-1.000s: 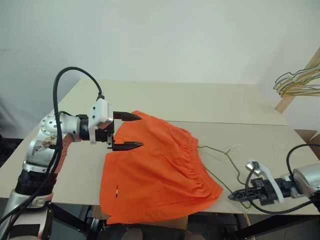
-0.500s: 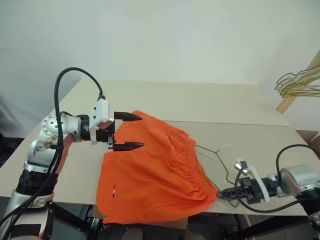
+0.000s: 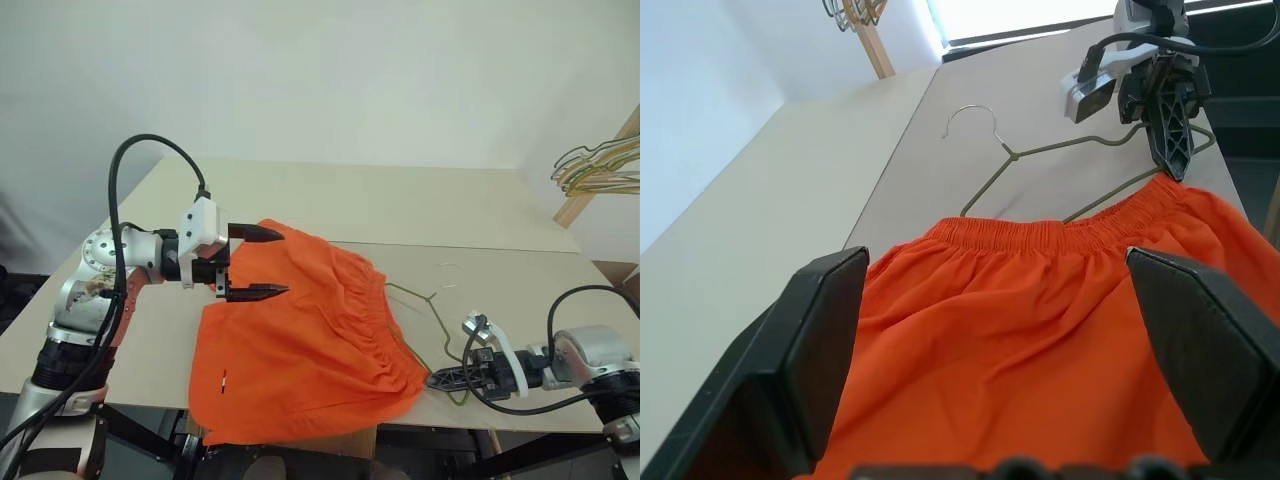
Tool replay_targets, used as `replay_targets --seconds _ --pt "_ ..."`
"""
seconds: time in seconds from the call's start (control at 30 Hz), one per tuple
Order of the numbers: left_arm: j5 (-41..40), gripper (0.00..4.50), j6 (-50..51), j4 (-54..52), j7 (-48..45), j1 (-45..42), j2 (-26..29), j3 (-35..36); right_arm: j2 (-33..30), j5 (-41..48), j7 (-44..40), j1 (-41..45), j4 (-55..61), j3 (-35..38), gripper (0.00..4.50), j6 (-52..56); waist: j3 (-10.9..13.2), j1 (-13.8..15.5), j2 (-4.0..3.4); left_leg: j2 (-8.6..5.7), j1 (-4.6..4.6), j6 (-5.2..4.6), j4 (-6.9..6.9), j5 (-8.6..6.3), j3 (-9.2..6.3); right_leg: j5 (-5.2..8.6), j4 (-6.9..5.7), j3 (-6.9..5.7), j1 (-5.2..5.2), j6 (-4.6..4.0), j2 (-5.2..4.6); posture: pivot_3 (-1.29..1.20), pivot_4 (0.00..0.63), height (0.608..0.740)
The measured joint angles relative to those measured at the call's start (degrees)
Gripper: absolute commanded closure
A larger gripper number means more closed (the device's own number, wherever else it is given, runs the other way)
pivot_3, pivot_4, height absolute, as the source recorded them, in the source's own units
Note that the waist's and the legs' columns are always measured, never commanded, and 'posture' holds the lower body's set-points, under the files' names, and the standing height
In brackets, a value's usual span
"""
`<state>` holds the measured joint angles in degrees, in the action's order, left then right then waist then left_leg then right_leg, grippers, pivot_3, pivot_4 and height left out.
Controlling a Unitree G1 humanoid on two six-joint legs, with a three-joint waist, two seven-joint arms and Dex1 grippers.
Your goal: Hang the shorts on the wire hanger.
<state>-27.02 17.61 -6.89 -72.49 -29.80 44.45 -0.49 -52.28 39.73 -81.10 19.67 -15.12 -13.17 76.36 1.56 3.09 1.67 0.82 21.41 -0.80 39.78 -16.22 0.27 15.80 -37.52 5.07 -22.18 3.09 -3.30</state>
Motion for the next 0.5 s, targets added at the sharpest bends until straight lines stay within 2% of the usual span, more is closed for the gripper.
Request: replay_targets --seconds 0.13,0.37,0.5 --pt "-0.01 0.05 0.00 -0.20 -0.02 0.66 0.09 0.00 -1.16 0.02 -0.61 -0.02 -0.11 0.27 4.50 0.13 0.00 0.11 0.00 0.02 -0.01 0.00 0.00 0.00 -0.01 0.00 -0.03 -0.02 0.00 0.00 0.02 0.15 0.000 0.740" --pt "-0.02 0.05 0.01 -1.35 -0.05 0.78 0.20 0.00 4.23 -2.86 2.94 6.24 -5.51 -0.20 4.50 -0.75 0.00 -0.13 0.00 0.01 -0.02 0.01 -0.01 0.00 -0.01 -0.01 -0.04 -0.02 -0.01 -0.02 0.02 0.17 0.000 0.740" --pt "-0.03 0.05 0.07 -2.04 0.01 1.54 0.39 0.04 5.60 -5.21 3.36 7.78 -6.36 -3.47 4.50 -1.74 0.00 0.40 0.00 0.00 0.05 0.00 -0.02 0.00 -0.01 -0.01 0.01 -0.02 -0.06 -0.02 0.01 0.17 0.000 0.740"
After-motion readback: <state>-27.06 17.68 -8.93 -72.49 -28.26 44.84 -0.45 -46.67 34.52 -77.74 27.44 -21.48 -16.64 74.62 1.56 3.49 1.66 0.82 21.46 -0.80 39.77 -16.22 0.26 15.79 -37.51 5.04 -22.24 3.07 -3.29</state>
